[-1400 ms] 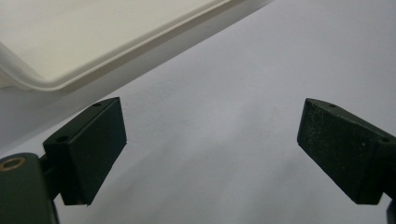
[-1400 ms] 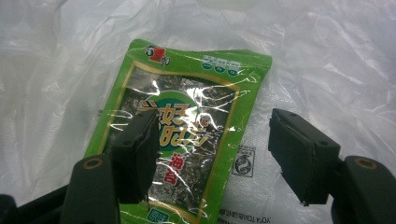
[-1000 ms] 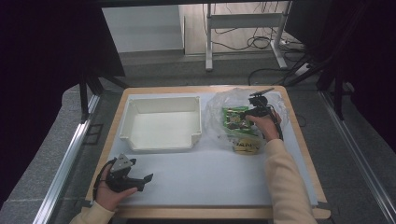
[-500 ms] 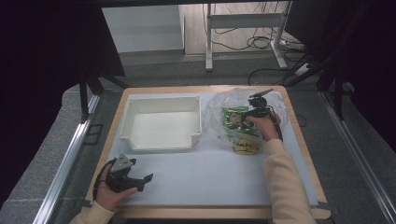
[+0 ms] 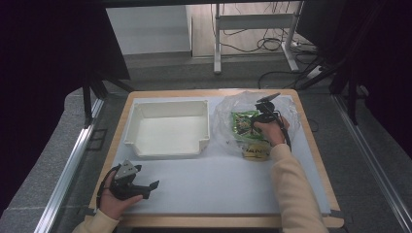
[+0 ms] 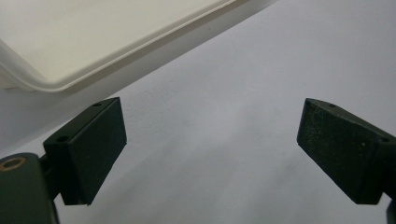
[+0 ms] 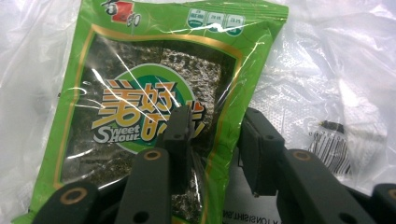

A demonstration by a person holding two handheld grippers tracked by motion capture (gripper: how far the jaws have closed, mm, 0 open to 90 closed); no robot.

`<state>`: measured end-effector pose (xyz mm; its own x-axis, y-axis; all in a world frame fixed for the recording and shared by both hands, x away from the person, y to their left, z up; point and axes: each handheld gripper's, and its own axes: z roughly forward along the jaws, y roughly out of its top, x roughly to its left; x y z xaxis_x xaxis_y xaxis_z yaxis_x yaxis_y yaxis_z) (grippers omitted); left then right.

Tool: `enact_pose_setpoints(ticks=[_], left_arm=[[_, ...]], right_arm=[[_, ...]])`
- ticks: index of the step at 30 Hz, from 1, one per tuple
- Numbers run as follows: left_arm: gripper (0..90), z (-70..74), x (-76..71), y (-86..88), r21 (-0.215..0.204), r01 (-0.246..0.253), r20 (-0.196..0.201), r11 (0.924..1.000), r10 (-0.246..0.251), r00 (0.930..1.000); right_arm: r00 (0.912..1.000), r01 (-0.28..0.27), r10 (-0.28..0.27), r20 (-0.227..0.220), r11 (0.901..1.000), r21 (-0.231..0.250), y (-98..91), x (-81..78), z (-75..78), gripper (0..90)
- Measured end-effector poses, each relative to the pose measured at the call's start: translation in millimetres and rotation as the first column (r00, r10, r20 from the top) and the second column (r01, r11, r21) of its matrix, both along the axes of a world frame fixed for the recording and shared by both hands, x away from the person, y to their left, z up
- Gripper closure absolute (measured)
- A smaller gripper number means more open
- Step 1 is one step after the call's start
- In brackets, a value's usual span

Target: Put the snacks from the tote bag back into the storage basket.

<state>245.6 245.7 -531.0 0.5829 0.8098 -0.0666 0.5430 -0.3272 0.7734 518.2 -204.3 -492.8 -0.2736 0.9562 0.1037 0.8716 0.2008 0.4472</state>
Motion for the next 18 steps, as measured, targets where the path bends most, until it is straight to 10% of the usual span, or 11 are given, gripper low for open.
enact_pose_setpoints(ticks=[18], left_arm=[[8.3, 0.0, 0.0, 0.1, 0.002, 0.001, 0.000, 1.0000, -0.001, 1.0000]], right_arm=[[0.9988, 0.049, -0.049, -0.001, 0.9988, 0.000, 0.8, -3.1, 2.8, 87.4]])
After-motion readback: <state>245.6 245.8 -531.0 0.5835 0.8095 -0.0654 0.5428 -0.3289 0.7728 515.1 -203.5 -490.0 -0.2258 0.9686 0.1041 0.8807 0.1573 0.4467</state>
